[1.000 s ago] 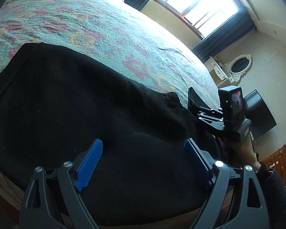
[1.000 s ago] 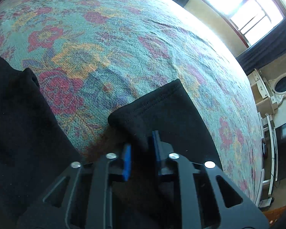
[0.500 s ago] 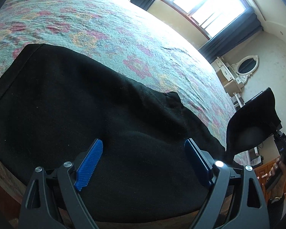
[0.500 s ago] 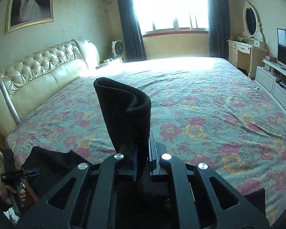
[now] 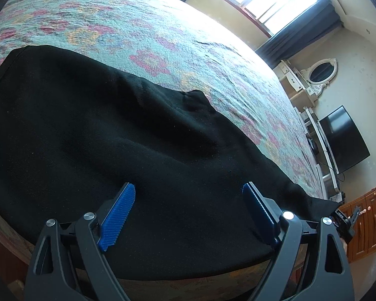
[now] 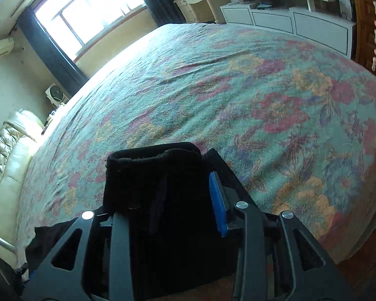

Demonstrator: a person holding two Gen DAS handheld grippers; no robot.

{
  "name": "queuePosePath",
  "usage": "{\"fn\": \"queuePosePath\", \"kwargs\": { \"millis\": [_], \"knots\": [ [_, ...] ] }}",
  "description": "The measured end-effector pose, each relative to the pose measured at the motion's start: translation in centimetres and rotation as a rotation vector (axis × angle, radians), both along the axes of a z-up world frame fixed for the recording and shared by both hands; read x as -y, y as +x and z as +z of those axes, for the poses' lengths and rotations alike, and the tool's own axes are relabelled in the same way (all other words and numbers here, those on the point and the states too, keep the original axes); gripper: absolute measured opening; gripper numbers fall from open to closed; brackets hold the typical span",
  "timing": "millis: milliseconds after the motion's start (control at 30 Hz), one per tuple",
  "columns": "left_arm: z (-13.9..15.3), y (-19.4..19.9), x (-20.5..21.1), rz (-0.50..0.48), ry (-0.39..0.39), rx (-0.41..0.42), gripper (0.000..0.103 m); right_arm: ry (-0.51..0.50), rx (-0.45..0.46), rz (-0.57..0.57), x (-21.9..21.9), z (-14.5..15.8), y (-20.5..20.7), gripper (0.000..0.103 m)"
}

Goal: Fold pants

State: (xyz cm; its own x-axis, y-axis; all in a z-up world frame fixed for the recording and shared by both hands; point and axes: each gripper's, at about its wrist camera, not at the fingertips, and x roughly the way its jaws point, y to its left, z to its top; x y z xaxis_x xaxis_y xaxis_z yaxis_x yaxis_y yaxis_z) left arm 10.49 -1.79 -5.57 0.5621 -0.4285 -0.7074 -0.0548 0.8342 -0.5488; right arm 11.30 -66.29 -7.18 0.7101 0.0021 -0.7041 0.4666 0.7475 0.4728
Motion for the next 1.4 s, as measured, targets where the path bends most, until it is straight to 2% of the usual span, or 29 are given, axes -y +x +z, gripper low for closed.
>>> {"fn": "queuePosePath", "kwargs": {
  "millis": [67,200,300,367,467,567,667,733,833,1000,1100,1167,1400],
  "knots": [
    [0.0,0.0,0.7,-0.011,-0.009,-0.004,0.086,0.15,0.026,-0.012,0.4,-1.0,-1.2,0.061],
    [0.0,0.0,2.0,-0.032,-0.03,-0.011,0.086,0.391,0.078,-0.036,1.2,-3.2,-2.5,0.063],
    [0.0,0.0,2.5,-0.034,-0.043,-0.013,0.086,0.523,0.173,-0.139,2.3,-4.2,-4.6,0.064],
    [-0.1,-0.1,2.7,-0.036,-0.071,-0.018,0.086,0.58,0.162,-0.148,2.4,-5.1,-4.8,0.064],
    [0.3,-0.8,3.3,-0.023,-0.102,-0.008,0.086,0.567,0.152,-0.117,1.7,-5.4,-4.1,0.064],
    [1.2,-1.4,4.8,-0.057,-0.137,0.008,0.086,0.502,0.213,-0.151,1.2,-3.7,-4.5,0.064],
    [2.0,-1.8,7.6,-0.128,-0.137,0.026,0.086,0.483,0.264,-0.166,0.9,-2.4,-5.1,0.065],
    [1.8,-1.8,9.8,-0.194,-0.141,0.016,0.086,0.503,0.234,-0.127,0.6,-2.6,-4.3,0.07],
    [1.3,-2.2,12.7,-0.256,-0.152,-0.016,0.086,0.522,0.229,-0.118,0.3,-2.9,-3.7,0.071],
    [0.3,-4.2,16.3,-0.302,-0.299,-0.079,0.086,0.497,0.229,-0.082,-0.3,-2.5,-2.9,0.073],
    [-1.0,-4.3,17.9,-0.263,-0.409,-0.135,0.086,0.507,0.217,-0.088,-0.8,-3.0,-2.3,0.073],
    [-2.0,-4.1,18.6,-0.229,-0.455,-0.168,0.086,0.514,0.207,-0.095,-1.3,-3.5,-2.2,0.073],
    [-3.0,-3.4,18.0,-0.081,-0.494,-0.158,0.086,0.516,0.18,-0.066,-2.1,-5.2,-1.4,0.073]
  ]
}}
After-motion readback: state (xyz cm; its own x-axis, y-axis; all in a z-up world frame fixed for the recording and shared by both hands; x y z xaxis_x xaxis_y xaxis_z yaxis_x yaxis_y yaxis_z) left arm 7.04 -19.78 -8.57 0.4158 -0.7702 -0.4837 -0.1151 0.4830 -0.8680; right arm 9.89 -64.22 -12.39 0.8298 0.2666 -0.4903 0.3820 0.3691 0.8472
